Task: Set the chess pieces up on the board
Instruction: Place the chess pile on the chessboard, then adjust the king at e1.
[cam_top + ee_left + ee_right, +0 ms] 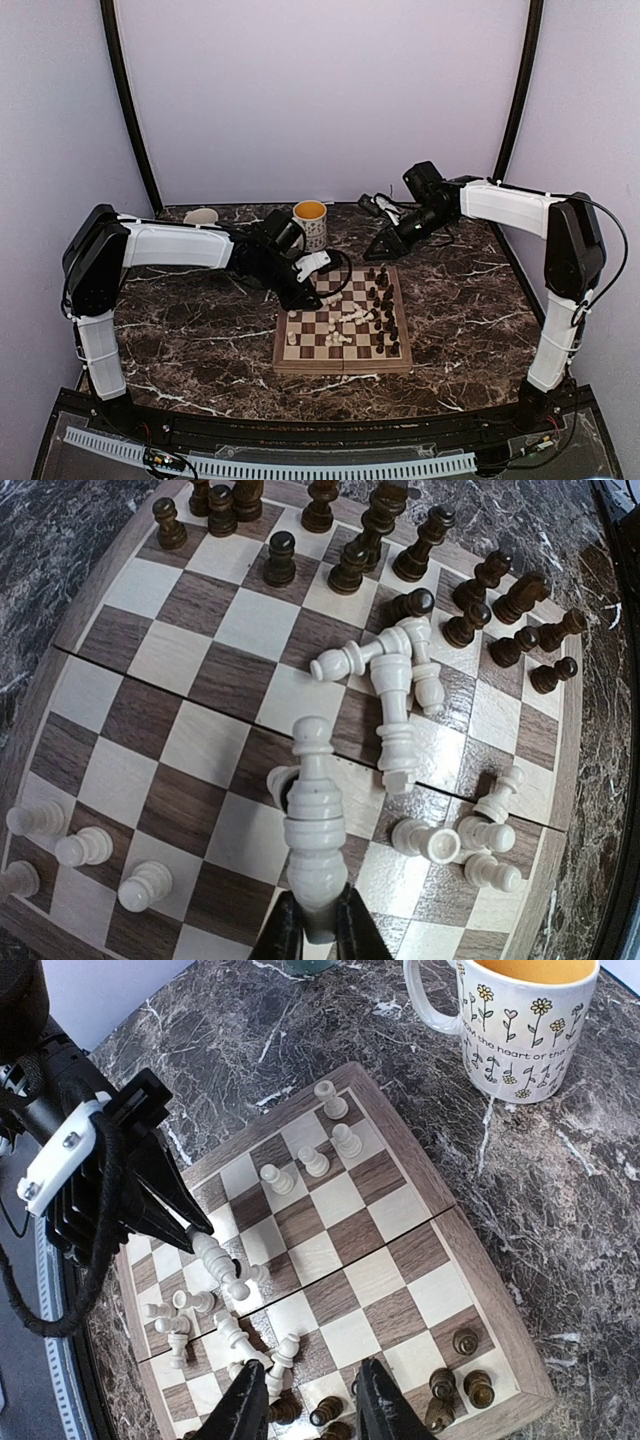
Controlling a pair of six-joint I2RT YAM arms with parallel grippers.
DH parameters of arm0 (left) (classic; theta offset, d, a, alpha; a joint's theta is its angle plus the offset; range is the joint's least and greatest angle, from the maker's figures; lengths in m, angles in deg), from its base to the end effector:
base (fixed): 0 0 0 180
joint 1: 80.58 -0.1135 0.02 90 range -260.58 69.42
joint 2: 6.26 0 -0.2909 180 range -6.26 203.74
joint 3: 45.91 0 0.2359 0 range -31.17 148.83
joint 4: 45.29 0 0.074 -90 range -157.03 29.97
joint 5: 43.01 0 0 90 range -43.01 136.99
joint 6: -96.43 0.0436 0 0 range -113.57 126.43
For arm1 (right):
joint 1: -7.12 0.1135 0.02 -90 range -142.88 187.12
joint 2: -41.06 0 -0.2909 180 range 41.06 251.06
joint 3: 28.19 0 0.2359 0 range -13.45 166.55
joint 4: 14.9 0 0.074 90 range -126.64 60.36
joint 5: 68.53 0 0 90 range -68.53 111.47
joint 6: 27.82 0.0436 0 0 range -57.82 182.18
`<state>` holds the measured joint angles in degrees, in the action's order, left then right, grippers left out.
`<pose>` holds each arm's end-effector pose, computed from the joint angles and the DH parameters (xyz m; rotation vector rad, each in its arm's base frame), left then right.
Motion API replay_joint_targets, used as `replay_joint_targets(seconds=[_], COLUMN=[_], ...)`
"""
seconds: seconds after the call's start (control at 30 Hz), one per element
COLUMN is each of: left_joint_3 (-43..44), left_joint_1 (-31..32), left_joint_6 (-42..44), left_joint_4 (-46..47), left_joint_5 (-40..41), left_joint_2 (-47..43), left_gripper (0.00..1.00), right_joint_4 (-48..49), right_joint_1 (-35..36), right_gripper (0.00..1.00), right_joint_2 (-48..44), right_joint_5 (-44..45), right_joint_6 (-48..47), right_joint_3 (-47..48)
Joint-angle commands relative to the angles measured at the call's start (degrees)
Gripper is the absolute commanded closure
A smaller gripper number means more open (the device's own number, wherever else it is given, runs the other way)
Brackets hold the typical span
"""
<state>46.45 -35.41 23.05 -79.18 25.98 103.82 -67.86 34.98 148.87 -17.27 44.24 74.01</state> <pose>0.2821 -0.3059 0.2250 1.4229 2.0635 -0.6642 0.3409 0.2111 0.2752 -1.2018 2.2089 0.9374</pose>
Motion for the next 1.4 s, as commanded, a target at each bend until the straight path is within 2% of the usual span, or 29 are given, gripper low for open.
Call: replay_joint_targets(seconds=[0.0, 0.2, 0.43, 0.53, 0.7, 0.83, 1.13, 1.37], left_joint_3=[-1.57, 0.92, 1.94, 3.0, 4.86, 5.06, -0.25, -2.69], left_joint_1=[0.1, 0.14, 0.2, 0.18, 0.18, 0.18, 0.18, 0.18], left_joint_6=[-1.26, -2.21, -2.88, -3.76, -5.18, -6.26, -5.92, -5.86], left_joint_4=[1.38, -0.61, -1.58, -2.18, -3.13, -5.66, -15.42, -16.41], left_joint_5=[-1.38, -0.78, -0.26, -0.13, 0.4, 3.89, 11.22, 10.45], left_joint_2=[0.26, 3.39, 4.53, 4.4, 2.08, -3.3, -12.02, -10.7], left_gripper=[0.98, 0.93, 0.8, 0.68, 0.6, 0.53, 0.52, 0.52], right_joint_4=[-0.31, -0.17, -0.09, -0.27, -0.3, -0.44, -0.87, -1.0], right_joint_1=[0.16, 0.18, 0.16, 0.13, 0.18, 0.18, 0.18, 0.18], right_gripper=[0.69, 0.69, 0.69, 0.69, 0.69, 0.68, 0.69, 0.68], right_joint_2=[0.42, 0.07, 0.3, 0.43, 0.38, 0.38, 0.65, 0.75], right_joint_5=[0.16, 0.05, 0.09, 0.03, 0.04, 0.06, 0.08, 0.05], right_joint_6=[0.11, -0.2, -0.51, -0.56, -0.44, -0.51, -1.19, -1.66], right_joint_3=[1.18, 0.46, 0.43, 0.52, 0.62, 0.61, 0.71, 0.44])
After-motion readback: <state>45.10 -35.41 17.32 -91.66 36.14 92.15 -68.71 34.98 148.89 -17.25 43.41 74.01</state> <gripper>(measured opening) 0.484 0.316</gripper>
